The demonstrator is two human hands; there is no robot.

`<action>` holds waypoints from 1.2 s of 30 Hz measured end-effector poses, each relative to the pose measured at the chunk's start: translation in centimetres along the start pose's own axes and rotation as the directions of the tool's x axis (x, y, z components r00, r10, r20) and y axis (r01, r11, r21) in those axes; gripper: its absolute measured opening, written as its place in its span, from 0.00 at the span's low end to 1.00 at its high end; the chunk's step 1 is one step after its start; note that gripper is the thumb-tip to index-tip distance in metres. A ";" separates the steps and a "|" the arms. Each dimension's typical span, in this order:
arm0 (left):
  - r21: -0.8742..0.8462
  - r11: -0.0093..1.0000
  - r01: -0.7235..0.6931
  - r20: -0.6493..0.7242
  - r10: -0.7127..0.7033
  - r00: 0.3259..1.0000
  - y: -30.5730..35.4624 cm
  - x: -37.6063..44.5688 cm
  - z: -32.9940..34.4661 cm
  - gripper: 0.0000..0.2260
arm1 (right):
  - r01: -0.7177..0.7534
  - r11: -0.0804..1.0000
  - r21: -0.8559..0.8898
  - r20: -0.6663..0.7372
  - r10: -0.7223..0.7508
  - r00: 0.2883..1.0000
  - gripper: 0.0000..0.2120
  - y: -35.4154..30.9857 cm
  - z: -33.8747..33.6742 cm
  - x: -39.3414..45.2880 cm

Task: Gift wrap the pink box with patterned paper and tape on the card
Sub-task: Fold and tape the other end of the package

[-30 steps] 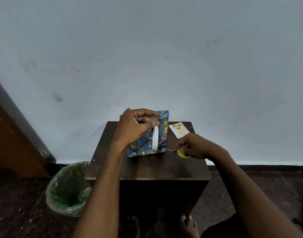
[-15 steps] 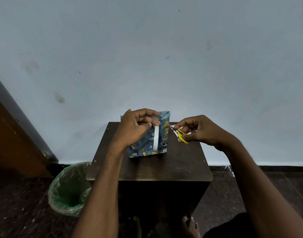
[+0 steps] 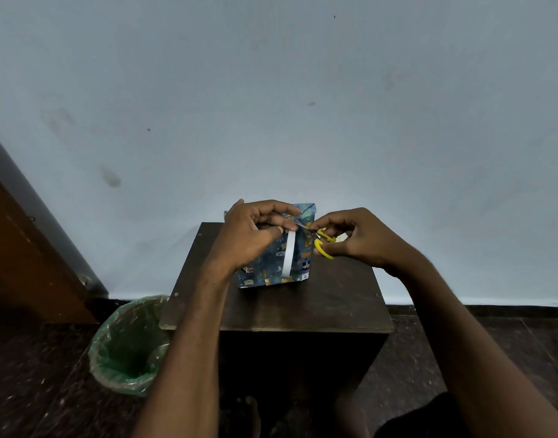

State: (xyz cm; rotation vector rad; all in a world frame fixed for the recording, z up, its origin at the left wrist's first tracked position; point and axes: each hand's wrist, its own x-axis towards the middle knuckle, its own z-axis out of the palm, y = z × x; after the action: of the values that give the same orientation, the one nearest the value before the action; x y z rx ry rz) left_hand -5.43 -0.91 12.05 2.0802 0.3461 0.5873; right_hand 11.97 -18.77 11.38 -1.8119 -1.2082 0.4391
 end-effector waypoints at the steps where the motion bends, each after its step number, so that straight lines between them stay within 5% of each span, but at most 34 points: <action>1: 0.000 1.000 0.007 -0.006 -0.007 1.000 0.1 0.0 0.0 0.22 | 0.005 1.000 -0.001 -0.002 -0.005 1.000 0.14 -0.1 0.0 0.0; 19: 0.016 0.999 -0.033 -0.030 0.033 0.999 -0.1 0.0 0.1 0.20 | 0.071 0.989 -0.131 -0.046 -0.077 0.996 0.15 -0.3 0.1 0.4; 31: 0.037 0.998 -0.055 -0.051 0.057 0.997 -0.8 0.5 0.1 0.21 | -0.021 0.997 0.079 0.068 0.016 0.998 0.21 0.0 -0.9 -0.6; 33: 0.015 0.999 -0.051 -0.059 0.052 0.997 -0.9 0.5 0.1 0.21 | -0.071 0.997 -0.004 0.100 0.071 0.992 0.21 1.1 -0.7 -0.4; 36: -0.008 0.999 -0.038 -0.071 0.037 0.997 -1.0 0.7 0.2 0.21 | -0.060 0.893 -0.447 0.139 0.135 0.981 0.19 3.8 1.2 0.2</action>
State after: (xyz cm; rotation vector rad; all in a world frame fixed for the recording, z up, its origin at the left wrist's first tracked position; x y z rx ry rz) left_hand -4.77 -0.18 11.28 2.0643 0.3450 0.6852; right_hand 13.32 -18.54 7.57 -2.2694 -1.4209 0.4011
